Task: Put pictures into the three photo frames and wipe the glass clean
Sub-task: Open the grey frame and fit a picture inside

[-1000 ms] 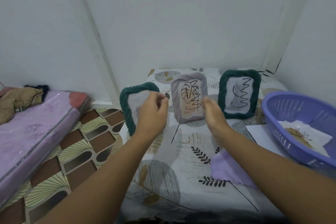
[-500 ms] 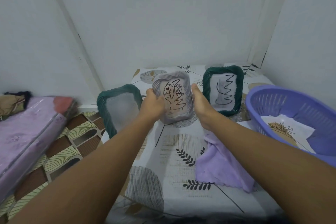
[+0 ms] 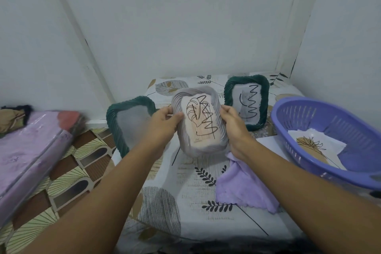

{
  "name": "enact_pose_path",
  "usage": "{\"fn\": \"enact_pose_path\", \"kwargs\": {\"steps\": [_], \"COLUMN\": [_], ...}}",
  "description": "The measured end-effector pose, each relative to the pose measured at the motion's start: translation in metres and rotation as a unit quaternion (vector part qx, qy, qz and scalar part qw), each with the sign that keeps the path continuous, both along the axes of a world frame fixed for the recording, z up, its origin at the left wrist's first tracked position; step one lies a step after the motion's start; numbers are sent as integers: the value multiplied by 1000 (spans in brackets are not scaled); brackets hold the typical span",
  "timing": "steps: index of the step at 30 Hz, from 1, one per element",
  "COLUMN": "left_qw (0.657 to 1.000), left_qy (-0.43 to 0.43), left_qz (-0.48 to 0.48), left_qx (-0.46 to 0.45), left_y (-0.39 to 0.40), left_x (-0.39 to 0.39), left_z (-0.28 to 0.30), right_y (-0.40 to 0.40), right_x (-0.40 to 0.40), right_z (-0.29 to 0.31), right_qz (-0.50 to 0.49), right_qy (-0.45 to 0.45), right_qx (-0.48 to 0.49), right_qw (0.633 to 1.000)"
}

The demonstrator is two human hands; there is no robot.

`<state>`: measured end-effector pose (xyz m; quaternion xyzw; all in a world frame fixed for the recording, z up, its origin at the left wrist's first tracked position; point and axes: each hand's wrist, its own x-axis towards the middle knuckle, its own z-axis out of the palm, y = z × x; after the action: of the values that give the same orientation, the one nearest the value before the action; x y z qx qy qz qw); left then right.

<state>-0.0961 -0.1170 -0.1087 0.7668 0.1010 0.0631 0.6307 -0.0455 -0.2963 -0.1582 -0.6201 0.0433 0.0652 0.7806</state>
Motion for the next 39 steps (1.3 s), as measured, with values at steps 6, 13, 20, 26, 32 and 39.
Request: {"fn": "enact_pose_path", "kwargs": {"steps": [6, 13, 20, 26, 32, 39], "left_qw": [999, 999, 963, 981, 983, 992], "left_qy": [39, 52, 19, -39, -39, -1], "left_qz": [-3, 14, 70, 38, 95, 80], "left_qx": [-18, -11, 261, 184, 152, 95], "left_y": [14, 21, 21, -5, -1, 25], "left_x": [-34, -60, -73, -77, -75, -79], "left_z": [-13, -15, -10, 20, 27, 12], "right_y": [1, 8, 16, 33, 42, 36], "right_x": [-30, -53, -75, -93, -104, -98], "right_z": [-11, -12, -7, 1, -3, -8], "right_qz": [75, 72, 19, -45, -22, 114], "right_qy": [44, 40, -95, -269, -426, -422], "right_qx": [28, 27, -105, -254, -418, -372], "right_qw": [996, 996, 990, 928, 802, 819]}}
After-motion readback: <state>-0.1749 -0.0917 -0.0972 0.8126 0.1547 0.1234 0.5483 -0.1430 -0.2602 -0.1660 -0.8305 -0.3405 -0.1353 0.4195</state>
